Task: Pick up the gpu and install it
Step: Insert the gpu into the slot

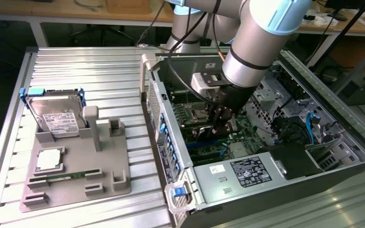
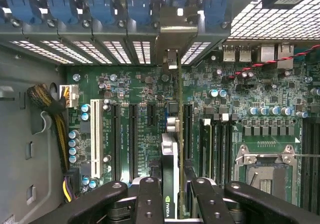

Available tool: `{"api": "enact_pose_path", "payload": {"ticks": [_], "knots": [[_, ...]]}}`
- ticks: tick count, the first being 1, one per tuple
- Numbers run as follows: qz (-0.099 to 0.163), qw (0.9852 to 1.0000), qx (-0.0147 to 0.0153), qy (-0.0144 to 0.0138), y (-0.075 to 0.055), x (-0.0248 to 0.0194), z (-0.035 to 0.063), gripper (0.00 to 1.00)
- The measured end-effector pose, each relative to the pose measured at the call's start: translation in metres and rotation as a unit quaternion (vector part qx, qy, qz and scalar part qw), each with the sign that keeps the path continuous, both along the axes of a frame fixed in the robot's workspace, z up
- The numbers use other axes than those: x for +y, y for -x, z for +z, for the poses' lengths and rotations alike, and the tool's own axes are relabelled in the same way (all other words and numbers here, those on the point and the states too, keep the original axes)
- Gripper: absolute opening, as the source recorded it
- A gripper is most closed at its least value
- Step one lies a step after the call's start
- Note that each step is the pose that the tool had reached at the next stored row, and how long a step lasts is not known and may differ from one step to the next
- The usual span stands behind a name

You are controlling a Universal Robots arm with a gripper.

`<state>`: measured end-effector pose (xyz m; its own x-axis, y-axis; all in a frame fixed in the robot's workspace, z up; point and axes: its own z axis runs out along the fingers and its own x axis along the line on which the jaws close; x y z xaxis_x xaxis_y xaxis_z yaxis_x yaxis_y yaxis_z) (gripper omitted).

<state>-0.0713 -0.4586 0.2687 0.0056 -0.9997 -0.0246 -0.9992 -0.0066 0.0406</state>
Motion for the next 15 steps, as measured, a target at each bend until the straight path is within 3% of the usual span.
{"api": "enact_pose_path", "payload": {"ticks": [15], "knots": [[-0.003, 1.0000, 0.0006, -0.0002, 0.0015, -0.0037, -0.0055, 0.27]]}}
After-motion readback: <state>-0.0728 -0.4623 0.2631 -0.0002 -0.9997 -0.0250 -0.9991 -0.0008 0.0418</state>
